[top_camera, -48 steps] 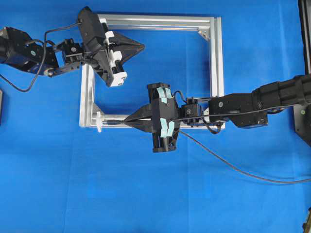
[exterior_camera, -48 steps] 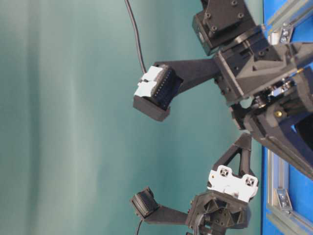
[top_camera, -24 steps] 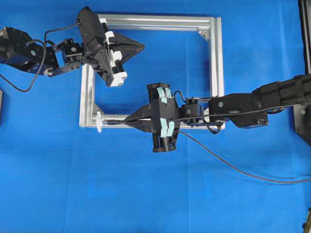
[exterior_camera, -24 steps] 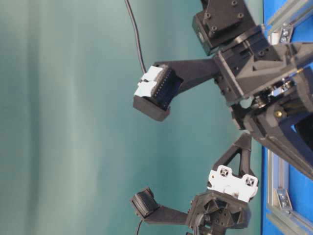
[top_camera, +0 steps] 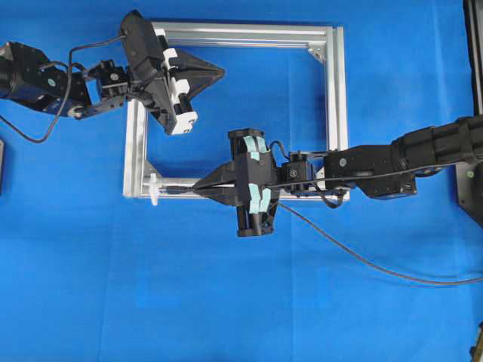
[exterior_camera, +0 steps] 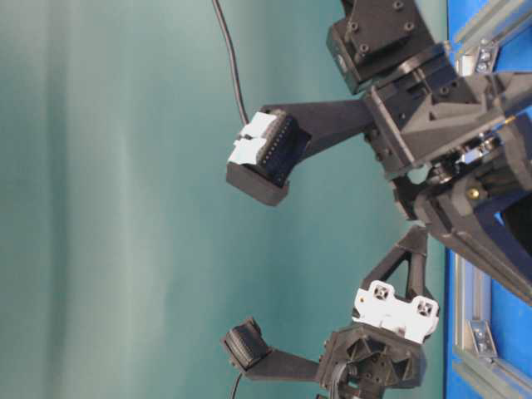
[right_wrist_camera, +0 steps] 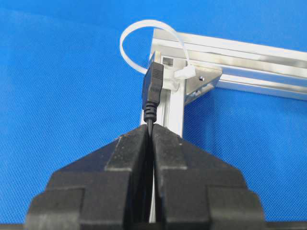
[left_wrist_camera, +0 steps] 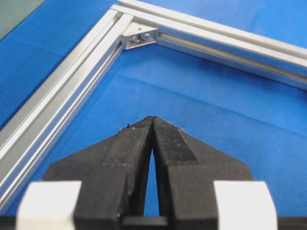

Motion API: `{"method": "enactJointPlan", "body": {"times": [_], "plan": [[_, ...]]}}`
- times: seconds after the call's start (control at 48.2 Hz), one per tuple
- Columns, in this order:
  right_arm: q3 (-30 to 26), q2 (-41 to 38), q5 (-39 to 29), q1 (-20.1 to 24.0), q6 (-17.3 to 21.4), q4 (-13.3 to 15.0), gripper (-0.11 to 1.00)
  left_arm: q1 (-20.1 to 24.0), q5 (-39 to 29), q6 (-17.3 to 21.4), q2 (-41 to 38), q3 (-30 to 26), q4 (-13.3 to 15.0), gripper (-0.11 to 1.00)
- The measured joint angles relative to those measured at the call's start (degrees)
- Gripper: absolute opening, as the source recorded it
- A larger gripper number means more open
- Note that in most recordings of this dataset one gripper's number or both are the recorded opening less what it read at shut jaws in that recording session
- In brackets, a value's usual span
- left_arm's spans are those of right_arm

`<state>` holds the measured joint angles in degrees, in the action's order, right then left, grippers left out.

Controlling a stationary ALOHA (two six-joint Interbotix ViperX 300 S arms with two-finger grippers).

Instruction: Insert the wire through the string loop located on the left side.

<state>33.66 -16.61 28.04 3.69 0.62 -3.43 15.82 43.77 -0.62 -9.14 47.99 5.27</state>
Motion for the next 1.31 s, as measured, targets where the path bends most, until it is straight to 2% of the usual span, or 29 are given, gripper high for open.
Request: {"method": "enactJointPlan", "body": {"times": [0.353,0.954,1.307], "plan": [[-0.53,-0.26,0.00,0.00,0.00,0.00,-0.01,0.00,0.00,0.00,0.00,0.00,0.00,0.00],[-11.51,-8.09,-0.79,-0.09,-0.09,0.00,-0.01,0.00,0.00,0.00,0.09,0.00,-0.09,0.00],[-12.57,-8.61,-0.79,-0.44,0.00,0.00,-0.01,0.00,0.00,0.00,0.00,0.00,0.00,0.00]]}}
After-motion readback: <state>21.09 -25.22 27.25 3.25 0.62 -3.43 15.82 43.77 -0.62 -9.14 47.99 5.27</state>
